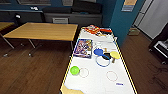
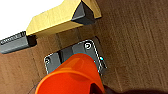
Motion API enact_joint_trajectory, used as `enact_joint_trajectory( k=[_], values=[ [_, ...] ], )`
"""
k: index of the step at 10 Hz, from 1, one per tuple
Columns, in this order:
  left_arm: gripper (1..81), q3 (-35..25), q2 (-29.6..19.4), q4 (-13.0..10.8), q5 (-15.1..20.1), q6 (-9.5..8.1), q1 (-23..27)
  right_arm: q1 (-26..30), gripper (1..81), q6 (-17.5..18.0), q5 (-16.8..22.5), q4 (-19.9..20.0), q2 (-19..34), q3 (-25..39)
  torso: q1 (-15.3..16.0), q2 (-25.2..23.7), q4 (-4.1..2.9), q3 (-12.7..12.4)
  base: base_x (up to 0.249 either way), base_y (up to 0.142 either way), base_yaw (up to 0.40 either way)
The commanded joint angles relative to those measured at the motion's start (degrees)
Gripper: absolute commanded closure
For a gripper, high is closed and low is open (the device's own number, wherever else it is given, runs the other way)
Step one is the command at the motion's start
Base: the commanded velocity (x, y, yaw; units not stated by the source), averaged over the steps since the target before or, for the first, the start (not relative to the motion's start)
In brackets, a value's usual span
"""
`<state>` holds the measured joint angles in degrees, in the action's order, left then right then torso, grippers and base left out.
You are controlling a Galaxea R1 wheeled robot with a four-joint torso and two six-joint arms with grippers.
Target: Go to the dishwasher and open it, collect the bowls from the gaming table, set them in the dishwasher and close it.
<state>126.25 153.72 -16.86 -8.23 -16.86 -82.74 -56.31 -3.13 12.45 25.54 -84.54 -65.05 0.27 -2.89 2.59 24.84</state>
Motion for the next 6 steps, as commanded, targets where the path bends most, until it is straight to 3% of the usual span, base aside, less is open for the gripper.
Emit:
enact_joint_trajectory(
  k=[1, 6],
  values=[
    [1.0, -19.25, -18.86, 0.16, -1.17, -1.86, 0.51, -13.35, 81.1, -3.72, -17.96, -0.05, -4.32, 0.82, 0.0, 0.0, 0.0, 0.0, 0.0, 0.0, 0.0],
    [1.0, -35.72, -33.12, 0.16, -1.62, -2.83, 6.47, -16.78, 81.1, -3.55, -19.65, -4.62, -11.29, 0.72, -0.02, 0.0, 0.0, 0.0, 0.0, 0.0, 0.0]
  ],
)
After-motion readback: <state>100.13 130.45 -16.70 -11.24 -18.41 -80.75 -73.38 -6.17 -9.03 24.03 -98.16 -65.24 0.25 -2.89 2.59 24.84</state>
